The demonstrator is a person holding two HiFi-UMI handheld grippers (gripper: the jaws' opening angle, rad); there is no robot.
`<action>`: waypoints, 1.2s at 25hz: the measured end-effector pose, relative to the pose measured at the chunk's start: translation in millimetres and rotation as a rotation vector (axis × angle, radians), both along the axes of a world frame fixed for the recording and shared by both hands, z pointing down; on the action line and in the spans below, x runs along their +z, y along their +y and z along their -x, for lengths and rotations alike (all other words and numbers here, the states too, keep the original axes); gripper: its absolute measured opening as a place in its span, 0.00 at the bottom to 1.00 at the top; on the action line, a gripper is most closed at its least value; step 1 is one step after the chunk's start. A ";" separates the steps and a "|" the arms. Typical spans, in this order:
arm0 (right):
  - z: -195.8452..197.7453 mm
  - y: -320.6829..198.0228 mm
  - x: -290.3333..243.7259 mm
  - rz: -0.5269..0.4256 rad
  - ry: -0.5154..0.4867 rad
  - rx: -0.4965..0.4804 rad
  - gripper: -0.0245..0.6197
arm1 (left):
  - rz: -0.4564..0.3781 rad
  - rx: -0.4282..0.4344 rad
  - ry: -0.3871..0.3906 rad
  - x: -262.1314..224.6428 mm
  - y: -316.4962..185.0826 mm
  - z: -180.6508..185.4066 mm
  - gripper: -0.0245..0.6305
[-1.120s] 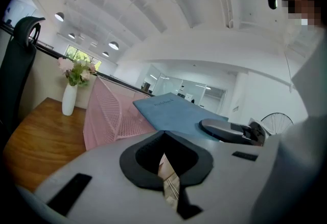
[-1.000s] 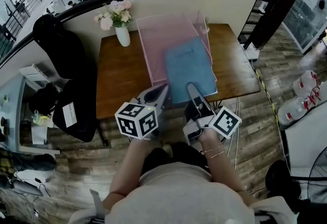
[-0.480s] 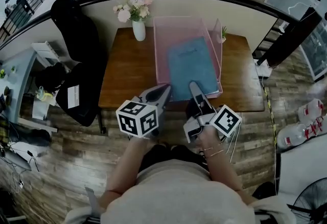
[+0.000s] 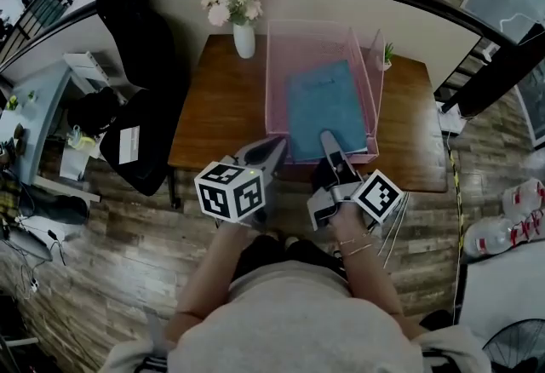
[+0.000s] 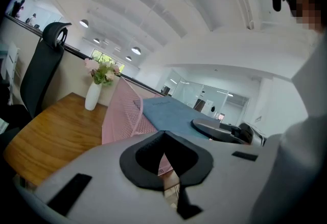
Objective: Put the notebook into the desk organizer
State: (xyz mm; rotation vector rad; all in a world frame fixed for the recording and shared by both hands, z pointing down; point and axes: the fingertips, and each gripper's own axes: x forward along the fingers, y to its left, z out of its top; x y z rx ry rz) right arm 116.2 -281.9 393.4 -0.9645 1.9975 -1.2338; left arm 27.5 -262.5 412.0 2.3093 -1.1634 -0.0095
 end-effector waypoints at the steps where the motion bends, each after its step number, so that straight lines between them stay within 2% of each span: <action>1: 1.3 -1.4 0.7 0.003 -0.008 -0.001 0.15 | 0.002 -0.002 0.001 0.6 -1.1 0.5 0.05; 10: 4.1 -2.3 14.5 0.074 -0.068 0.018 0.15 | 0.031 -0.012 0.012 6.5 -5.5 2.5 0.05; 17: 2.8 -3.0 21.1 0.086 -0.059 0.027 0.18 | 0.047 -0.004 0.016 12.8 -5.1 0.6 0.05; 24: 6.3 -3.2 18.8 0.045 -0.008 0.019 0.20 | 0.062 0.017 0.018 19.4 -1.1 -1.7 0.05; 30: 8.6 5.9 25.0 0.058 0.031 0.004 0.29 | 0.073 0.039 0.015 25.1 2.9 -3.1 0.05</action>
